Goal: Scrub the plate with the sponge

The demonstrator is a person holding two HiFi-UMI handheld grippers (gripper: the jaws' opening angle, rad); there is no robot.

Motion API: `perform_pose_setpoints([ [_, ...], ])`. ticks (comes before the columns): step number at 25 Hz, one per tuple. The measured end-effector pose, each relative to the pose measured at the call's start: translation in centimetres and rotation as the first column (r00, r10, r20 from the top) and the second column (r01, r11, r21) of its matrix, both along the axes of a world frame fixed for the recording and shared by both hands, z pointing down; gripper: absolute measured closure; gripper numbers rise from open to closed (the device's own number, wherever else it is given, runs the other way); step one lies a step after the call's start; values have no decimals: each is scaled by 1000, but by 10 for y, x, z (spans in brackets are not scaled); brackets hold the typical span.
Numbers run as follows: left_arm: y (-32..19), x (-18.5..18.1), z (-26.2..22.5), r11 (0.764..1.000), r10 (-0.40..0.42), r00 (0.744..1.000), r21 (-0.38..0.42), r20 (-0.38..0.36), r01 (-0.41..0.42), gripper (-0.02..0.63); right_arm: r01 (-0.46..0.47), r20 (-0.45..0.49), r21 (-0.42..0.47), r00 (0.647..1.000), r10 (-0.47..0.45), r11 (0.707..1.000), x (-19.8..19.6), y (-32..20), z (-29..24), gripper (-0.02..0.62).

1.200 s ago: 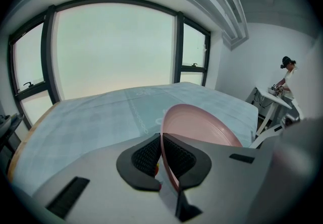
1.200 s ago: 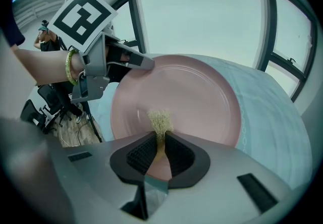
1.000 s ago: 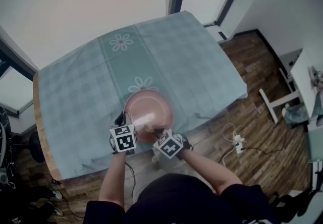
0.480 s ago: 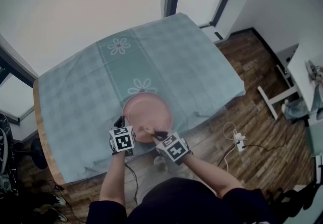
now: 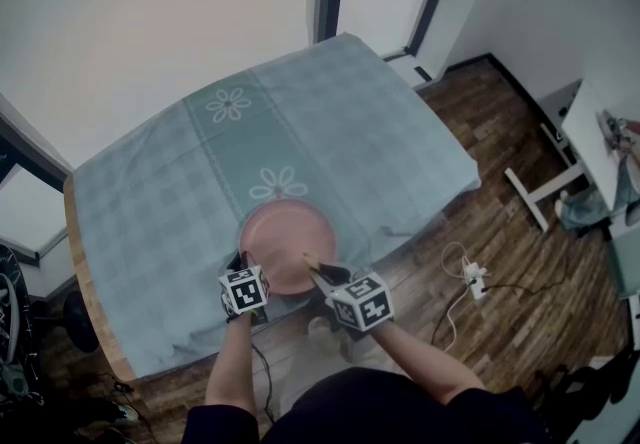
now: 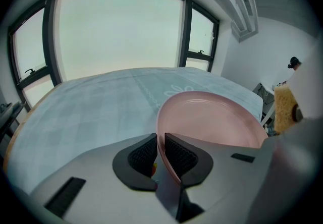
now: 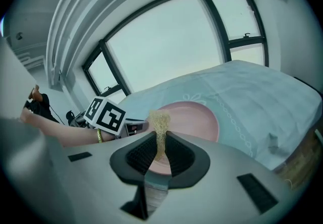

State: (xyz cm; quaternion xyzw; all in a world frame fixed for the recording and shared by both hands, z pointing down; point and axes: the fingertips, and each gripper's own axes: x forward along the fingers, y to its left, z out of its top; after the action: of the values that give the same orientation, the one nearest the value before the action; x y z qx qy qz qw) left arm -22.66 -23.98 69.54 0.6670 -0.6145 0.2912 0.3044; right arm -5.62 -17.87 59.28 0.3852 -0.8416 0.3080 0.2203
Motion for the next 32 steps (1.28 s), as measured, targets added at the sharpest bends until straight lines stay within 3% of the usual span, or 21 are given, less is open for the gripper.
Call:
perform_pose_setpoints([
  [6,0,-4,-2,1000,-23,1000,8,-16,23,545,-40,43,0,998,40,999,6,-5,-18,541],
  [11,4,-8,-17,993,-97,993,60,-69,101,424,-46,70,10,997,45,999,14,-5,-26,541],
  [17,28,-1,-43,978,-167,983,110,-80,175,409,-16,77,36,997,13,999,27,4,-32,541],
  [22,62,26,-77,963,-196,975,167,-106,212,410,8,79,74,997,-13,997,49,23,-40,541],
  [24,80,41,-93,956,-198,971,192,-132,221,415,15,83,85,996,-22,996,57,35,-44,541],
  [28,119,71,-124,939,-213,968,247,-132,240,532,36,86,123,995,-47,992,71,60,-56,541],
  [32,162,106,-149,925,-208,970,298,-124,237,578,61,97,168,992,-78,984,86,94,-71,541],
])
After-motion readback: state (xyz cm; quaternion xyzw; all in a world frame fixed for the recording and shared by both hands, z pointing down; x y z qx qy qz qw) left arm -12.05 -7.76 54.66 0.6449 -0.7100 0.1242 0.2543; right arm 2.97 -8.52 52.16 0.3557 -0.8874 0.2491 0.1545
